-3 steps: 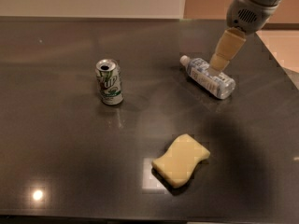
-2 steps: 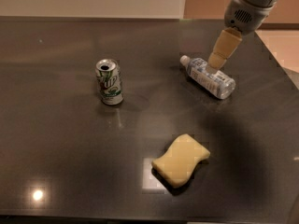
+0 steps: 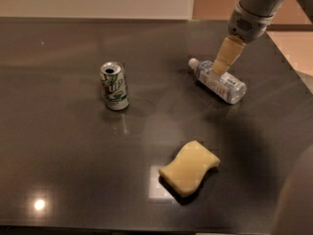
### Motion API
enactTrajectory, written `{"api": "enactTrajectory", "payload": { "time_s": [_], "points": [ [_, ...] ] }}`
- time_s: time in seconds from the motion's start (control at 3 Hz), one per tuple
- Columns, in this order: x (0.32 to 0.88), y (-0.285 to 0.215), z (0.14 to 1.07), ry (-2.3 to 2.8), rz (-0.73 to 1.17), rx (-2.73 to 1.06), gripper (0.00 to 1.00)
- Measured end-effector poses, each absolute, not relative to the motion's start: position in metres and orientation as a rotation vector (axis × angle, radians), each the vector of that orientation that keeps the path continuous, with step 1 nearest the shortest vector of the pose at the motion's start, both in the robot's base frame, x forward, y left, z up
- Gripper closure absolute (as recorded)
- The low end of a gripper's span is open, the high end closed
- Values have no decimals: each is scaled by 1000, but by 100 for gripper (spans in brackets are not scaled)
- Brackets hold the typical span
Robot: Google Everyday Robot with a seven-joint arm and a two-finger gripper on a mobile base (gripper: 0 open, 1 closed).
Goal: Move blue plastic bottle near sponge
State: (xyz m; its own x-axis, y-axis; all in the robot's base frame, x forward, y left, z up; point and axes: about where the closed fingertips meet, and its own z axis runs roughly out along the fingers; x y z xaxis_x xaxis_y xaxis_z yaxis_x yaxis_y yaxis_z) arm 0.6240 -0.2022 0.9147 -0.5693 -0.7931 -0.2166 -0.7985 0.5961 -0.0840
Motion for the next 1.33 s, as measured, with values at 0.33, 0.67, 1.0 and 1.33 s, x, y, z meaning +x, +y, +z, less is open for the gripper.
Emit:
{"api": "enactTrajectory", "payload": {
  "time_s": [0.33,0.67,1.0,1.33],
  "points": [
    [626,-206,896,2638,35,-1281,0],
    [625,-209,877,2682,36,-1262,0],
    [622,-213,862,2717,30,-1251,0],
    [619,-214,850,2744,22,-1258,16]
  ]
}}
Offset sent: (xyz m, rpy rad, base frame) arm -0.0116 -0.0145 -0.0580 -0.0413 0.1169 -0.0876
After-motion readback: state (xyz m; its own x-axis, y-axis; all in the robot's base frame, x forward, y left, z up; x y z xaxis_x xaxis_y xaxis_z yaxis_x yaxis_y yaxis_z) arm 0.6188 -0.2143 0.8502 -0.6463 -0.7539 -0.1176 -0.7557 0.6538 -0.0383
